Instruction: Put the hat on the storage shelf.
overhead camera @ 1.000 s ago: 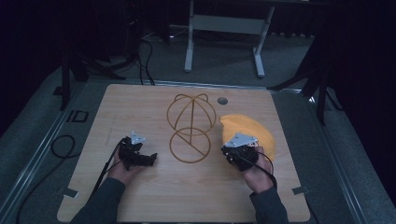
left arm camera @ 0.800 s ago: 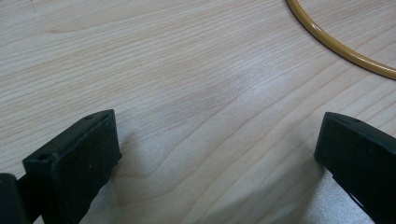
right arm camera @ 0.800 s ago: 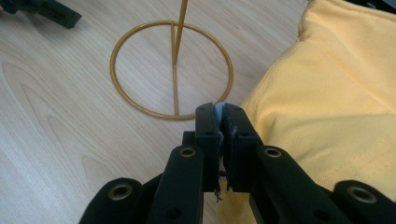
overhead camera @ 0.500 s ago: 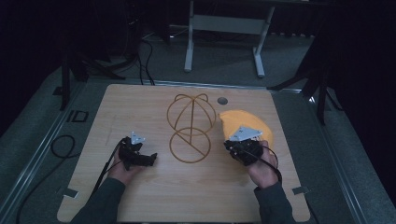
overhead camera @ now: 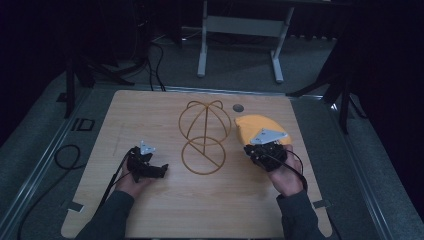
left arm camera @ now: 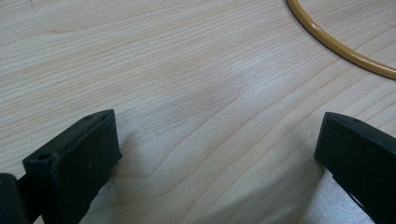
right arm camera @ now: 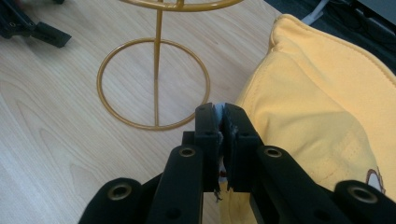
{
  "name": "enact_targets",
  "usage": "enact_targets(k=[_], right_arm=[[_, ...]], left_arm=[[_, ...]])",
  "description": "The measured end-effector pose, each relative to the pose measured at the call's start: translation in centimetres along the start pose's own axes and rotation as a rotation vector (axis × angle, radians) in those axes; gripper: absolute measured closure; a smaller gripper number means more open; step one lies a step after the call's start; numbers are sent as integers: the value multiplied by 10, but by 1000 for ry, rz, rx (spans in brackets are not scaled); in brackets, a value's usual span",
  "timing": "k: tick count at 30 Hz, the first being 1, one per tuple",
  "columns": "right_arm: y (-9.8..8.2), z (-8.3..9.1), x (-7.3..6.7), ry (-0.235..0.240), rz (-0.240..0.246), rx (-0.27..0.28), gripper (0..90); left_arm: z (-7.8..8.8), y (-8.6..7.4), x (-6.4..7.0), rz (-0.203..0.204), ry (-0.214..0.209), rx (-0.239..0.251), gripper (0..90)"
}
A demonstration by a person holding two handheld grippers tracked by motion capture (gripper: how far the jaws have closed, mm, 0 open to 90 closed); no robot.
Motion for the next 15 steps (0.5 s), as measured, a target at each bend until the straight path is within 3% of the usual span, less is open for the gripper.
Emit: enact_targets(k=[15], right_arm=[[6,8,6,18,2,-10,854]], left_arm=[[0,0,0,0,0,0,1]])
Point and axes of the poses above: each handheld gripper's, and its own axes: z roughly backward along the jaws, y roughly out of its top, x roughly to its right, the point moved 1 cm from there along -z, roughly forward along the jaws, and after that the axes turned 7 degrees about z, right-handed, at the moved point
